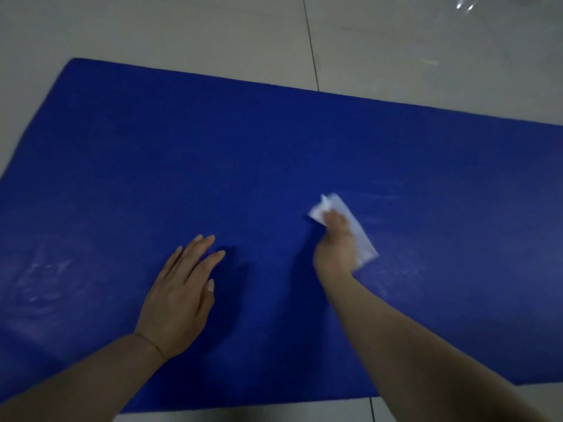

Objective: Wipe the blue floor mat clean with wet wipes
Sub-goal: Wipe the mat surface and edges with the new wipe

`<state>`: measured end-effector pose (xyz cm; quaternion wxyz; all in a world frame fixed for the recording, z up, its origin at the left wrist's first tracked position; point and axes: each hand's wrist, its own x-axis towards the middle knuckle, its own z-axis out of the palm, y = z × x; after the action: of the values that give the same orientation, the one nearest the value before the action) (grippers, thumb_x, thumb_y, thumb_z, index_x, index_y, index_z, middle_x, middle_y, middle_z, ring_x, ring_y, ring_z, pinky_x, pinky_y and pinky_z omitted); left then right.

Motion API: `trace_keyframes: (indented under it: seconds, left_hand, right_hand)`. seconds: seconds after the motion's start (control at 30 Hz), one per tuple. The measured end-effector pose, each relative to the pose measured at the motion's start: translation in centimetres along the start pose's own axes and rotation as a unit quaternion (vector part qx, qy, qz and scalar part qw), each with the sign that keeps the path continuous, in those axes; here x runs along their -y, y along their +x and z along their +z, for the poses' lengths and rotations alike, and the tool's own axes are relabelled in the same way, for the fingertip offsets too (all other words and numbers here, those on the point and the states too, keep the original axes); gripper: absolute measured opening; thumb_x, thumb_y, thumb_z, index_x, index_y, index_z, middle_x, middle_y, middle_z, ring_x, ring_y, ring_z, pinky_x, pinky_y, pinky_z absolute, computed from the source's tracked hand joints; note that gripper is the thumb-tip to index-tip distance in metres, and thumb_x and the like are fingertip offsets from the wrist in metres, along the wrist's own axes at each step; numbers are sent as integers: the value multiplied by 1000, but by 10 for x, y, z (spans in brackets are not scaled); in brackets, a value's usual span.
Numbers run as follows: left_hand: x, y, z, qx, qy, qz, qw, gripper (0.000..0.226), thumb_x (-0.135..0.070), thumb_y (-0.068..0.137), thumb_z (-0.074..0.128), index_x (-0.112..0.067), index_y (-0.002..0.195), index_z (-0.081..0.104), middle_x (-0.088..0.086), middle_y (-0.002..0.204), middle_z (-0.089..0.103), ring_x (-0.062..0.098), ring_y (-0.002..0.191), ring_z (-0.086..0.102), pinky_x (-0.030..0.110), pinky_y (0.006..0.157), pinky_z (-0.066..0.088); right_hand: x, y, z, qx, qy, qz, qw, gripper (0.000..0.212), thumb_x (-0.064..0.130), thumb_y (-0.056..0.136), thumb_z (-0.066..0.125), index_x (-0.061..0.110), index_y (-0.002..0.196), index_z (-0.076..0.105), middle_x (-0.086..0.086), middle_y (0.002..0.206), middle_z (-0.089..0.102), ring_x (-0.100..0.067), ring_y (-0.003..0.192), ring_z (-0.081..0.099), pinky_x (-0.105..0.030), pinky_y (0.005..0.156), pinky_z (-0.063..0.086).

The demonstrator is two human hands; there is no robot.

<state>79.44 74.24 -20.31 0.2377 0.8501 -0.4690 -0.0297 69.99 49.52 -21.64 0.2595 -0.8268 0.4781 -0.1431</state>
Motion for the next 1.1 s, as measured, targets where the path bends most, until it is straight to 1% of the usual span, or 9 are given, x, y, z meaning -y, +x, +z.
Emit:
trace_keyframes:
  seconds: [0.07, 0.17, 0.23, 0.37, 0.6, 0.7, 0.83, 0.97, 1.1]
  left_hand:
    - [-5, 10, -13, -55, -41, -2, 998, 41, -17, 95, 31, -8, 131, 46, 11, 146, 40, 23, 140, 31, 40, 115, 23]
    - [-7, 30, -30, -114, -82, -35, 989, 44, -15, 91, 33, -6, 131, 48, 13, 144, 42, 25, 138, 34, 41, 113, 27]
    - [-7, 40, -34, -141, -107, -78, 981, 46, -20, 92, 32, -3, 132, 49, 13, 145, 42, 23, 136, 34, 36, 111, 28]
    - [-7, 44, -25, -138, -115, -132, 975, 50, -27, 91, 31, -3, 132, 50, 14, 146, 39, 23, 131, 37, 38, 102, 36]
    - [-38, 8, 23, 22, 22, 10, 999, 44, -27, 90, 37, -11, 126, 56, 12, 149, 37, 25, 133, 37, 45, 113, 23]
    - [-36, 1, 35, 51, 68, 11, 996, 44, -25, 91, 33, -10, 121, 60, 11, 147, 40, 23, 136, 34, 48, 114, 15]
    - [-31, -2, 36, 50, 35, -31, 998, 48, -23, 91, 28, -7, 124, 59, 11, 145, 42, 20, 134, 33, 42, 115, 15]
    - [-31, 5, 32, -3, -54, -101, 993, 50, -22, 89, 27, -4, 124, 58, 13, 144, 43, 22, 128, 40, 49, 108, 35]
    - [-20, -1, 27, 10, -4, -67, 998, 48, -21, 90, 27, -3, 122, 58, 13, 143, 44, 23, 130, 39, 49, 113, 25]
  right_hand:
    - [58, 1, 39, 43, 174, 33, 983, 16, 7, 93, 57, 18, 86, 65, 10, 71, 62, -5, 67, 57, -13, 76, 48]
    - [118, -48, 81, 289, 156, -188, 925, 20, -3, 90, 54, -4, 108, 64, -19, 106, 65, -30, 100, 59, -41, 102, 41]
    - [113, -97, 82, 381, 27, -326, 865, 30, -4, 89, 55, -9, 119, 57, -26, 121, 59, -38, 115, 53, -47, 103, 39]
    - [43, -113, 32, 471, 127, -393, 780, 35, -9, 82, 44, -11, 109, 65, -27, 117, 62, -39, 114, 57, -46, 106, 39]
    - [-104, -55, -107, 106, 44, -44, 992, 23, 19, 93, 56, 10, 109, 71, -3, 118, 68, -16, 111, 61, -45, 107, 40]
    - [-100, -68, -91, 39, -25, -24, 999, 40, 25, 89, 37, 41, 120, 57, 43, 124, 43, 22, 117, 35, -14, 108, 28]
    - [-51, -137, -19, -27, 150, -24, 988, 30, 1, 95, 45, 11, 111, 69, -3, 113, 68, -6, 104, 62, -25, 101, 45]
    - [-2, -177, 24, 86, 53, -196, 975, 33, 19, 97, 35, 29, 112, 63, 10, 124, 55, -8, 135, 36, -19, 117, 8]
    - [-46, -169, -3, 43, -21, -300, 953, 25, 15, 96, 48, 19, 118, 59, -1, 126, 58, -24, 126, 46, -31, 117, 19]
